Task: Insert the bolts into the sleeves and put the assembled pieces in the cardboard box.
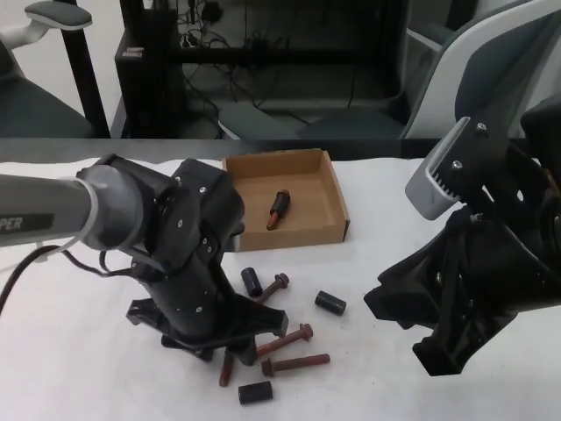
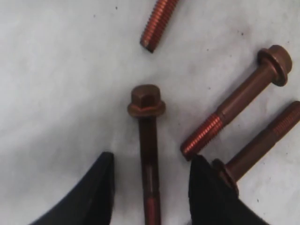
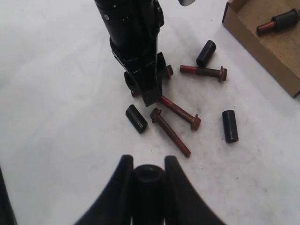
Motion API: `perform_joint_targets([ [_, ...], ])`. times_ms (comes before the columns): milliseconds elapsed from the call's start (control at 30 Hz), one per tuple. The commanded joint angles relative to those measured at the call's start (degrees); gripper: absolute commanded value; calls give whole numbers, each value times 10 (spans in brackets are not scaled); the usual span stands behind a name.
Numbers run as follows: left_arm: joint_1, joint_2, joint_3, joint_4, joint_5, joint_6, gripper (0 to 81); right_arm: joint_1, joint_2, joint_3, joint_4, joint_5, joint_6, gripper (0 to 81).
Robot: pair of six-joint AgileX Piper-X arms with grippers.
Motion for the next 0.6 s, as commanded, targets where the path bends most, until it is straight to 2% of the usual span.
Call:
perform_joint_targets([
  [0, -2, -1, 7, 17, -18, -9, 412, -3, -8, -2, -2, -4, -4, 6],
  [67, -2, -1, 7, 6, -23, -7, 363, -3, -8, -2, -2, -4, -4, 6],
  [133, -2, -1, 7, -9, -22, -7, 349, -3, -8, -2, -2, -4, -4, 6],
  [567, -2, 2, 7, -38, -22, -7, 349, -3, -8, -2, -2, -4, -4, 6],
])
